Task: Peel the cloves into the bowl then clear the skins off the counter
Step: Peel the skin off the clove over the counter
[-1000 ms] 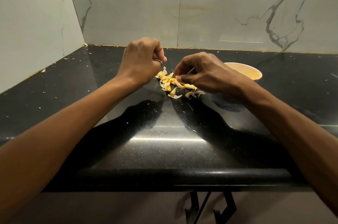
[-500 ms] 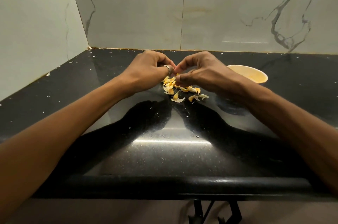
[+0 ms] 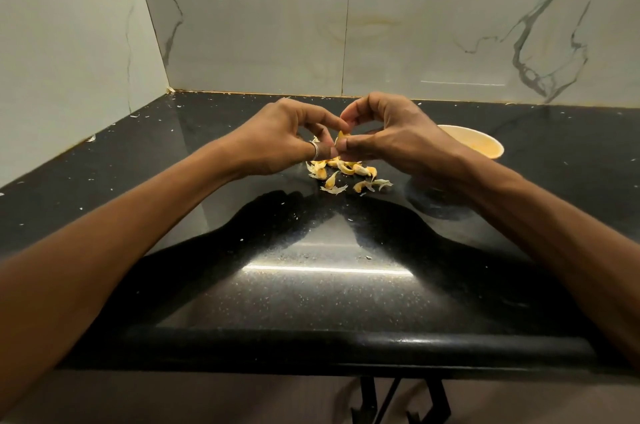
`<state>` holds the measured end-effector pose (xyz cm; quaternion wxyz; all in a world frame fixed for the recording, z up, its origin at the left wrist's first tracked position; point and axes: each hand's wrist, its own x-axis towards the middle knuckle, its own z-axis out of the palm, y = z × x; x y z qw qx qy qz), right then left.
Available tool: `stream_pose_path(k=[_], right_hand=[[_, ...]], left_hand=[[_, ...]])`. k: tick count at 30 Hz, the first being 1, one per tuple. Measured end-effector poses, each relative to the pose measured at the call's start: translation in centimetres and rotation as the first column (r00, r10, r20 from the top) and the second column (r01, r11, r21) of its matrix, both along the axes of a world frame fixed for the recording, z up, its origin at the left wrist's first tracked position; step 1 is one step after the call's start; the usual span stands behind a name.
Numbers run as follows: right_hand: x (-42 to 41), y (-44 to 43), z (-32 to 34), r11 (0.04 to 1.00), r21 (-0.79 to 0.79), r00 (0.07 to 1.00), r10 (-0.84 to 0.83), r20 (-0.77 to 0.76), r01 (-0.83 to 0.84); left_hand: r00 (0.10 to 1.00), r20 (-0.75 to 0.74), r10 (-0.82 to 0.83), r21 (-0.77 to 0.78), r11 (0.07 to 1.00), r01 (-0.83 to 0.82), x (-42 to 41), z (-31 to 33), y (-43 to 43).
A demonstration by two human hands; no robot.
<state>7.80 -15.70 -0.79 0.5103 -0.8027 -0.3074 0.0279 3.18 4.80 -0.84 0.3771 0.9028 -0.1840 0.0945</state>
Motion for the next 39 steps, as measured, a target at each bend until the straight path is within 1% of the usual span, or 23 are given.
stream_pose_path(k=[3,6,8,10,15,20,24,26,29,33,35,39], right_hand=[[0.27,0.16,-0.37,1.000,0.010,1.000,0.004,-0.020,-0.004],[0.28,0.29,-0.50,0.998,-0.061,0.999,-0.002,0.041,0.004],[0.21,0.21,-0.38,0.999,-0.048,1.000,0.010,0.022,-0.009],[-0.06,0.20,-0.27,0.999,-0.020,0.999,0.029,0.013,-0.029],[0.11,0.38,-0.40,1.000,-0.023,0.999,0.007,0.046,-0.006],[0.13,0.26,-0.38,0.998,-0.070,0.995,0.014,0.097,-0.007],[0.11,0.29,-0.39,0.997,-0.075,0.993,0.020,0.115,-0.012],[0.22,0.21,-0.32,0.999,-0.035,0.996,0.017,0.085,-0.014],[0.30,0.10,-0.13,0.998,0.051,1.000,0.030,-0.009,-0.029],[0.29,0.31,-0.13,0.992,0.113,0.994,0.060,-0.096,-0.049],[0.30,0.35,-0.18,0.991,0.122,0.991,0.068,-0.115,-0.053],[0.28,0.28,-0.20,0.992,0.114,0.993,0.058,-0.107,-0.046]], left_hand=[[0.998,0.062,0.028,0.038,0.999,-0.030,-0.03,-0.01,-0.19],[0.997,0.063,0.051,0.070,0.996,-0.056,-0.27,0.10,-0.41],[0.996,0.066,0.053,0.100,0.993,-0.059,-0.34,0.10,-0.56],[0.996,0.071,0.056,0.093,0.994,-0.063,-0.20,0.04,-0.57],[0.987,0.111,0.120,0.036,0.992,-0.124,0.06,0.18,-0.23],[0.970,0.186,0.157,0.073,0.982,-0.173,0.14,0.12,-0.14],[0.959,0.221,0.177,0.114,0.972,-0.206,0.33,-0.12,-0.07],[0.948,0.241,0.207,0.126,0.962,-0.242,0.41,-0.19,0.02],[0.931,0.275,0.239,0.119,0.953,-0.280,0.56,-0.11,0.18],[0.951,0.234,0.202,0.088,0.970,-0.228,0.48,0.00,0.09],[0.961,0.219,0.167,0.118,0.974,-0.195,0.43,-0.17,-0.09],[0.956,0.254,0.147,0.168,0.967,-0.193,0.62,-0.44,-0.10]])
